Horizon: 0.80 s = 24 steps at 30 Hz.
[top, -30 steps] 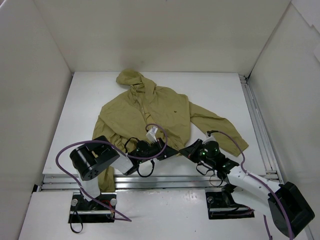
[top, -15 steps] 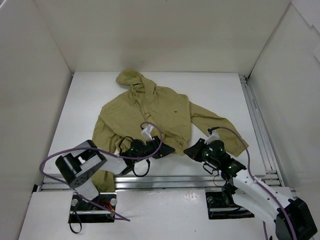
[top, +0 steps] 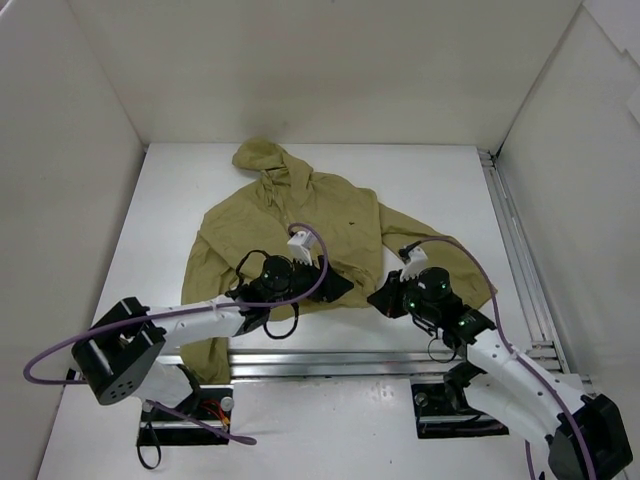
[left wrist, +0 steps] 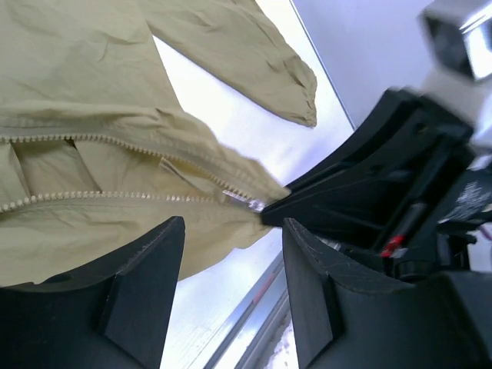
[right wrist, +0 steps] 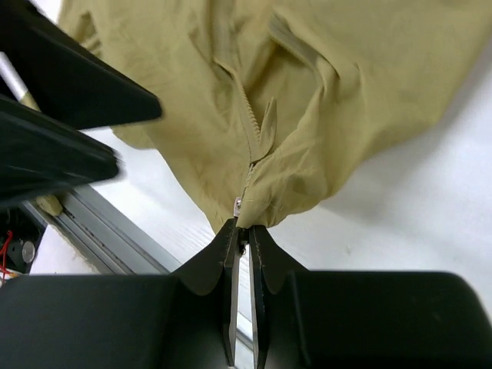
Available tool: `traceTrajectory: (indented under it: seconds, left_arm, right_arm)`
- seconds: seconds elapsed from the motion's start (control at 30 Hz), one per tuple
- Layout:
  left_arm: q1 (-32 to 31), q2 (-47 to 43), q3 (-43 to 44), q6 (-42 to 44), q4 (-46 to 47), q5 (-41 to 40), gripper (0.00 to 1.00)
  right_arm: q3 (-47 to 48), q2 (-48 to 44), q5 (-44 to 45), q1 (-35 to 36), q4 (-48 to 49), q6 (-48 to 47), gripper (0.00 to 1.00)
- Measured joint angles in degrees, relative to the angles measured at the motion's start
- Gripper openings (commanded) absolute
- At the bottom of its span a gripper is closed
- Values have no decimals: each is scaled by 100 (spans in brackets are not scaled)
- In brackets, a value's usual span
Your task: Zip up the jacket
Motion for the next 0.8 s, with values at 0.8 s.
traceTrajectory:
  seconds: [0.8]
  left_arm:
    - [485, 518, -588, -334, 883, 446, 65]
  right_arm:
    - [1333, 656, -645, -107, -339, -1340, 0]
